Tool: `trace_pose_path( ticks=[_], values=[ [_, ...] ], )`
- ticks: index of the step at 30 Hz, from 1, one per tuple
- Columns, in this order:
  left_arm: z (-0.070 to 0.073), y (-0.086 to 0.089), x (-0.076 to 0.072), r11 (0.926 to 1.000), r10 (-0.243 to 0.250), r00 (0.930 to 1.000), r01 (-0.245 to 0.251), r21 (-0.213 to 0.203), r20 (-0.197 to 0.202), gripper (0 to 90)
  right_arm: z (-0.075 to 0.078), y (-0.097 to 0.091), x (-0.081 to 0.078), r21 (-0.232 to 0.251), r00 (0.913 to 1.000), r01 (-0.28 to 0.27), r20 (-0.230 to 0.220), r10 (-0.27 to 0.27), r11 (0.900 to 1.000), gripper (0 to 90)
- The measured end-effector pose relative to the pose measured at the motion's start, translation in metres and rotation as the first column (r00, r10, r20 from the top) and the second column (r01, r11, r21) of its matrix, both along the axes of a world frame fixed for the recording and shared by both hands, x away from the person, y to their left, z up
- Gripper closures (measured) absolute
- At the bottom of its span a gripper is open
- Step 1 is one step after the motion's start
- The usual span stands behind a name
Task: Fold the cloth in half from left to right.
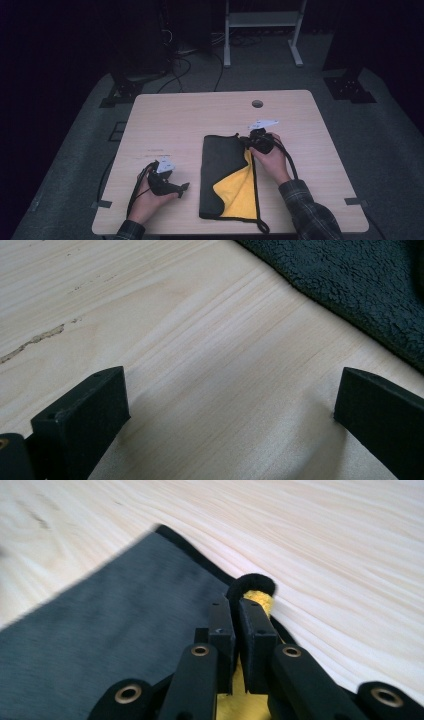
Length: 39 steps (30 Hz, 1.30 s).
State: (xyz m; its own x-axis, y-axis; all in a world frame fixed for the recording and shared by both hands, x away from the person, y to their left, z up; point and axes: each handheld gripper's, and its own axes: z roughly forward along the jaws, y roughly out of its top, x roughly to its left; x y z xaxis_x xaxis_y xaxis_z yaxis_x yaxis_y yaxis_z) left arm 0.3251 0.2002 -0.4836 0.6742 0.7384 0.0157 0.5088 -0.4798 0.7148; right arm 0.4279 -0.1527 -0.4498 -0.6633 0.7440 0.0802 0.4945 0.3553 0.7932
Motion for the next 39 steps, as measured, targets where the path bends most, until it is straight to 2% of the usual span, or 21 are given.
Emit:
trace_pose_path(
  ticks=[3,7,9,12,18,19,21,23,24,25,26,27,28,29,30,33,35,36,37,38,39],
  values=[
    [0.0,0.0,0.0,1.0,0.0,1.0,0.0,0.0,0.0,0.0,-0.008,-0.015,0.006,-0.023,0.9979,0.061,-0.021,-0.061,0.9979,82.4],
    [0.0,0.0,0.0,1.0,0.0,1.0,0.0,0.0,0.0,0.0,-0.016,-0.022,0.011,-0.058,0.995,0.092,-0.033,-0.094,0.9941,80.7],
    [0.0,0.0,0.0,1.0,0.0,1.0,0.0,0.0,0.0,0.0,-0.021,-0.024,0.013,-0.093,0.9922,0.115,-0.038,-0.119,0.989,75.9],
    [0.0,0.0,0.0,1.0,0.0,1.0,0.0,0.0,0.0,0.0,-0.022,-0.033,0.013,-0.104,0.9881,0.149,-0.021,-0.152,0.9833,67.6],
    [0.0,0.0,0.0,1.0,0.0,1.0,0.0,0.0,-0.001,0.0,-0.01,-0.05,0.002,-0.041,0.9875,0.158,-0.004,-0.158,0.9867,63.9],
    [0.0,0.0,0.0,1.0,0.001,1.0,-0.001,0.0,-0.001,0.0,-0.003,-0.052,-0.008,-0.018,0.9916,0.129,0.009,-0.129,0.9915,64.0],
    [0.0,0.0,0.0,1.0,0.001,1.0,-0.001,0.0,0.0,0.0,-0.001,-0.051,-0.012,-0.007,0.994,0.109,0.011,-0.109,0.994,64.0],
    [0.0,0.0,0.0,1.0,0.001,1.0,-0.001,0.0,0.0,0.0,0.005,-0.04,-0.033,0.024,0.9999,0.009,0.006,-0.009,0.9997,62.6],
    [0.0,0.0,0.0,1.0,0.001,1.0,-0.001,0.0,0.0,0.0,0.005,-0.04,-0.033,0.024,0.9999,0.009,0.006,-0.009,0.9997,62.6],
    [0.0,0.0,0.0,1.0,0.001,1.0,-0.001,0.0,0.0,0.0,0.007,-0.032,-0.045,0.059,0.9983,-0.057,0.007,0.057,0.9966,62.2],
    [0.0,0.0,0.0,1.0,0.001,1.0,-0.001,0.0,0.0,0.0,0.007,-0.032,-0.045,0.059,0.9983,-0.057,0.007,0.057,0.9966,62.2],
    [0.0,0.0,0.0,1.0,0.001,1.0,-0.001,0.0,-0.001,0.0,0.008,-0.021,-0.056,0.074,0.9935,-0.114,0.006,0.114,0.9908,61.3],
    [0.0,0.0,0.0,1.0,0.001,1.0,-0.001,0.0,-0.001,0.0,0.008,-0.021,-0.056,0.074,0.9935,-0.114,0.006,0.114,0.9908,61.3],
    [0.0,0.0,0.0,1.0,0.001,1.0,-0.001,0.0,-0.001,0.0,0.007,-0.009,-0.065,0.087,0.9863,-0.165,0.003,0.165,0.9825,60.6],
    [0.0,0.0,0.0,1.0,0.001,1.0,-0.001,0.0,-0.001,0.0,0.007,-0.009,-0.065,0.087,0.9863,-0.165,0.003,0.165,0.9825,60.6],
    [0.0,0.0,0.0,1.0,0.0,1.0,0.0,0.002,0.001,0.0,0.004,0.012,-0.076,0.095,0.9709,-0.237,-0.011,0.239,0.9668,58.5],
    [0.0,0.0,0.0,1.0,0.0,1.0,0.0,0.001,0.001,0.0,-0.002,0.033,-0.082,0.087,0.9497,-0.31,-0.019,0.313,0.9468,55.2],
    [0.0,0.0,0.0,1.0,0.0,1.0,0.0,0.001,0.001,0.0,-0.002,0.033,-0.082,0.087,0.9497,-0.31,-0.019,0.313,0.9468,55.2],
    [0.0,0.0,0.0,1.0,0.002,1.0,-0.002,-0.001,0.001,0.0,-0.006,0.046,-0.085,0.074,0.9396,-0.338,-0.031,0.341,0.9383,54.4],
    [0.0,0.0,0.0,1.0,0.002,1.0,-0.002,-0.001,0.001,0.0,-0.006,0.046,-0.085,0.074,0.9396,-0.338,-0.031,0.341,0.9383,54.4],
    [0.0,0.0,0.0,1.0,0.002,1.0,-0.002,-0.002,0.002,0.0,-0.011,0.057,-0.088,0.065,0.9296,-0.363,-0.042,0.366,0.9295,53.8]
  ],
)
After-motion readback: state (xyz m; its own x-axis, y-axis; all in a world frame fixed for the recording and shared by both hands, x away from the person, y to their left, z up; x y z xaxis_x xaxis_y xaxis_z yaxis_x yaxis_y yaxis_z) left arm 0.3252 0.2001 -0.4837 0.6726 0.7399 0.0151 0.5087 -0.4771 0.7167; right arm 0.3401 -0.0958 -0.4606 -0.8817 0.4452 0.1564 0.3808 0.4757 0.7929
